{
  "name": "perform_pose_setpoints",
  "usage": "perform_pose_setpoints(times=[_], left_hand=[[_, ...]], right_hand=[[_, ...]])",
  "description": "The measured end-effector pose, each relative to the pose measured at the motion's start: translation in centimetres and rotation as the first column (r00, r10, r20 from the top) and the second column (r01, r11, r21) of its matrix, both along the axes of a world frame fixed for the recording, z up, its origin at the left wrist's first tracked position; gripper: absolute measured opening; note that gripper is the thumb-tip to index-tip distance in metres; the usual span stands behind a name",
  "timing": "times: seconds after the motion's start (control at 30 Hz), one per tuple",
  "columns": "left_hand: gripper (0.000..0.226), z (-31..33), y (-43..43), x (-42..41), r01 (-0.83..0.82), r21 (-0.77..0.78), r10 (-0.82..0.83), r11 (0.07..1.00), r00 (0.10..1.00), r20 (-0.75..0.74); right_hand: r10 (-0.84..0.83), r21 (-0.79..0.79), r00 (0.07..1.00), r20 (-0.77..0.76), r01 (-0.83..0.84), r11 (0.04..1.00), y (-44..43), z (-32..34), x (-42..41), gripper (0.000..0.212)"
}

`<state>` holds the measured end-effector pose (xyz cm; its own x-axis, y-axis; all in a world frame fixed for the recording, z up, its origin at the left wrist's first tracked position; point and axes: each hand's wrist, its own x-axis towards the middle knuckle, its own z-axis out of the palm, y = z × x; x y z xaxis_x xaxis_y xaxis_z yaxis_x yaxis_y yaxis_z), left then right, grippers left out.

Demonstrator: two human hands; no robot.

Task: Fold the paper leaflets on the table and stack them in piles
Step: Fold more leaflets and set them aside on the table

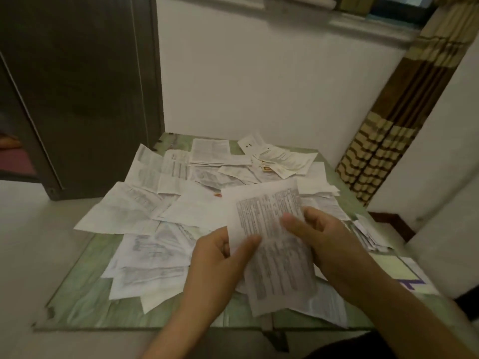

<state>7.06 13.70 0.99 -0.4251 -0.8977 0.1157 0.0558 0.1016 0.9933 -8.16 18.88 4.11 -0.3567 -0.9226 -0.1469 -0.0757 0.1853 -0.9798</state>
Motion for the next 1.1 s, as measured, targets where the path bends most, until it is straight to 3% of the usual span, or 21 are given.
perform_pose_setpoints(times=[0.13,0.27,0.4,0.47,0.63,0.83,0.97,1.1], left_hand=[[0.017,-0.1,-0.9,0.9,0.123,0.072,-0.128,0.990,0.990,0.060],[0.026,0.0,-1.3,1.4,0.230,0.214,-0.236,0.949,0.972,0.002],[0.018,-0.2,-1.2,1.2,0.236,0.180,-0.242,0.955,0.970,0.011],[0.021,-0.3,-1.1,1.0,0.202,0.137,-0.209,0.970,0.977,0.036],[0.029,-0.6,-1.9,1.3,0.092,0.110,-0.100,0.990,0.993,0.061],[0.029,0.1,-2.3,1.7,0.230,0.246,-0.230,0.941,0.973,-0.031],[0.046,0.5,-2.3,1.7,0.241,0.324,-0.219,0.915,0.970,-0.103],[0.034,0.5,-1.6,1.3,0.276,0.404,-0.199,0.872,0.954,-0.223]], right_hand=[[-0.011,-0.038,1.000,-0.024,0.010,0.999,0.0,-0.1,0.1,0.032],[-0.116,-0.146,0.983,-0.142,0.095,0.985,0.1,-0.6,0.5,0.013],[-0.248,-0.260,0.954,-0.170,0.199,0.945,0.0,-1.5,1.4,0.018],[-0.224,-0.246,0.965,-0.136,0.186,0.951,-0.1,-1.6,1.5,0.019],[-0.015,-0.043,0.998,-0.058,0.013,0.999,-0.2,-1.5,0.7,0.015],[0.024,0.031,0.985,0.169,-0.029,0.999,0.7,-0.7,-0.4,0.026],[0.066,0.048,0.992,0.107,-0.071,0.996,1.2,-0.3,-0.4,0.041],[0.070,-0.029,0.995,-0.065,-0.072,0.997,1.5,-0.4,-0.2,0.040]])
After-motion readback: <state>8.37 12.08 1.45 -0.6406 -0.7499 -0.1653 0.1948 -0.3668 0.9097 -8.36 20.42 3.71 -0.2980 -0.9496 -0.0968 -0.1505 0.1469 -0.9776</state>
